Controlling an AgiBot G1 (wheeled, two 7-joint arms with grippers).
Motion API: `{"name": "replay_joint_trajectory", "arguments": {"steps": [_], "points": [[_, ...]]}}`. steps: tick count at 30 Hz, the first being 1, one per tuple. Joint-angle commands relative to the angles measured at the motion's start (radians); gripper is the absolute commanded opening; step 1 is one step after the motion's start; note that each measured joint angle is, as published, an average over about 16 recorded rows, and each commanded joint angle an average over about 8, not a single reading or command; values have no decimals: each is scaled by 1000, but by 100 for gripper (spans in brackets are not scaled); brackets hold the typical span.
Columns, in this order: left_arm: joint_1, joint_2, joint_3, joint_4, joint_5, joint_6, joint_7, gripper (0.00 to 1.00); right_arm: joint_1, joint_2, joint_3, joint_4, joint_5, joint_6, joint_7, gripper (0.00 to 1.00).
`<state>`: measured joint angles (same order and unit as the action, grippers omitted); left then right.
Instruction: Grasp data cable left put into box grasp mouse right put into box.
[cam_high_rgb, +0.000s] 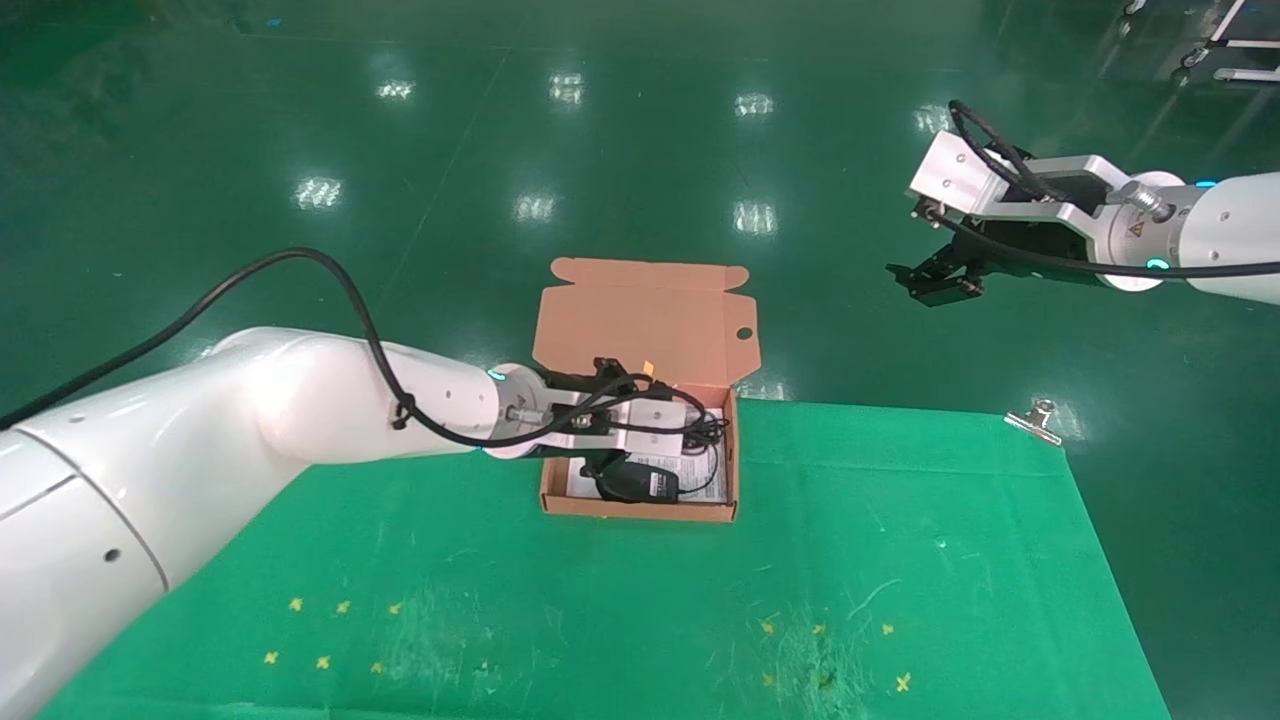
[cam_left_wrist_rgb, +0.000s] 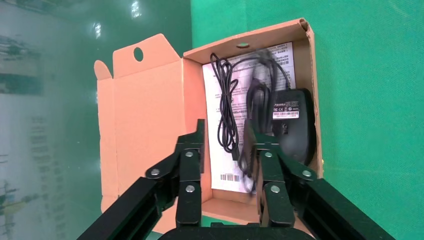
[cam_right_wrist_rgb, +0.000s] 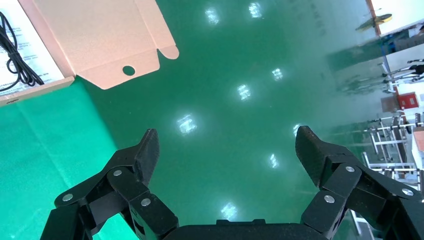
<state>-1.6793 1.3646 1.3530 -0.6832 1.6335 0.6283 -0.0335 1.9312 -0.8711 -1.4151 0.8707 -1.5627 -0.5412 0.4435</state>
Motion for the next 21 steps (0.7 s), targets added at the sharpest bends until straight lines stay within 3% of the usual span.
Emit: {"name": "replay_joint_trajectory", "arguments": {"steps": [1,6,14,21], "points": [[1,-1,-1,1,2,2,1,100,-1,-1,0,-1,1,0,-1,100],[-19,-24,-8,-23,-1,-8,-9,100,8,-1,8,-1,0,17,-5,100],[-146,-48,-30,7,29,-42,-49,100,67,7,54,0,-19,136,-74,100],[-216,-49,-31,49,61,-54,-65,100,95,7,55,-14,-55,151,-115,100]]}}
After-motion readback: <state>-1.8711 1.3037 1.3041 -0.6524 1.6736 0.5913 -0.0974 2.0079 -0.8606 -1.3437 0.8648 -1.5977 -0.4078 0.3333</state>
